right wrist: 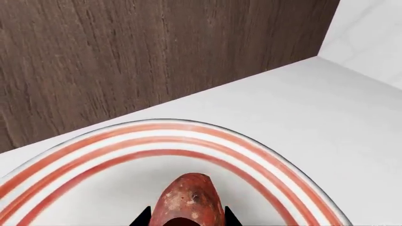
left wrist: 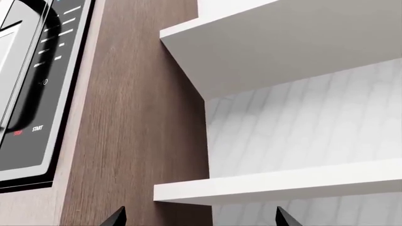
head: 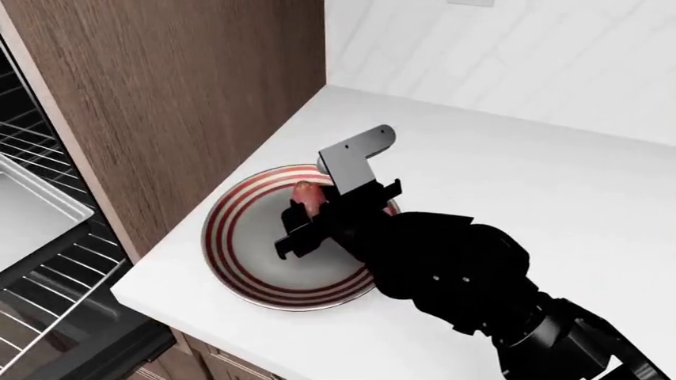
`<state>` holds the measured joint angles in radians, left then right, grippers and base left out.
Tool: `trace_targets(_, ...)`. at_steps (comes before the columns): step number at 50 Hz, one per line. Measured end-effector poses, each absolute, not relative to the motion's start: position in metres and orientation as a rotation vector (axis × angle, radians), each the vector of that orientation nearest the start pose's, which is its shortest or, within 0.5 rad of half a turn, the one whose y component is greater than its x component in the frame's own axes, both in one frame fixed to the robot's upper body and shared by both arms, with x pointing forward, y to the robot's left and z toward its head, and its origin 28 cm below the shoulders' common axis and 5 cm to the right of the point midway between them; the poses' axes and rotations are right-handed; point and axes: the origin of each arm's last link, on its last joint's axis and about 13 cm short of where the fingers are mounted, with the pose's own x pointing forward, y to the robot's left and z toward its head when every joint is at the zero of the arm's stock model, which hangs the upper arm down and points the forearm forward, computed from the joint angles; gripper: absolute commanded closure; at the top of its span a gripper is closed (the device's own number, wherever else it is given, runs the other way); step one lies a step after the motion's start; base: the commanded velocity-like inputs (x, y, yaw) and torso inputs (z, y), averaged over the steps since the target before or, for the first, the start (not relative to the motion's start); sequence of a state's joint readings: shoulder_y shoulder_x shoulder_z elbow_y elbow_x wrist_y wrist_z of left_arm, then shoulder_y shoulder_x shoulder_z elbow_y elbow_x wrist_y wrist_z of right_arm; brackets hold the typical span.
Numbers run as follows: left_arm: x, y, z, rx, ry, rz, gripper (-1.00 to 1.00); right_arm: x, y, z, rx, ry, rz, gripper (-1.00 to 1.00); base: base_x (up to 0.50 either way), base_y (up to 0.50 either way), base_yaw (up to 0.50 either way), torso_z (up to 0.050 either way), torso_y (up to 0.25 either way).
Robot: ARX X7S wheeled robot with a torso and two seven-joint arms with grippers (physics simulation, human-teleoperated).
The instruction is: Pick the sweet potato from the oven and place it on the plate on the counter.
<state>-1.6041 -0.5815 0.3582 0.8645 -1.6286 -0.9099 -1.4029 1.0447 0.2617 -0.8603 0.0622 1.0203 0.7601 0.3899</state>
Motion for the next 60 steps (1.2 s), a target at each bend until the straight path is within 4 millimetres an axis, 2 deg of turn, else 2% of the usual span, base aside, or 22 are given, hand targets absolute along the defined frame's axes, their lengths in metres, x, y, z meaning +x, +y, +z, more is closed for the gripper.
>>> trace_targets(52,0.1440,0.1805,0.3720,0.026,-0.802,-0.076,-1.00,0.3131,-0.0051,0.1787,-0.157,0.287,0.572,1.00,0.00,0.00,0.00,0.000,0.000)
trace_targets(53,0.1440,0.1804,0.3720,0.026,-0.802,-0.076,-1.00,0.3131,-0.0052,0.1785,-0.157,0.288,0.571,-1.00,0.00,0.00,0.00,0.000,0.000)
trace_targets(60,0.1439,0.1803,0.3717,0.025,-0.802,-0.076,-1.00,0.3139,-0.0056,0.1785,-0.165,0.289,0.567,-1.00,0.00,0.00,0.00,0.000,0.000)
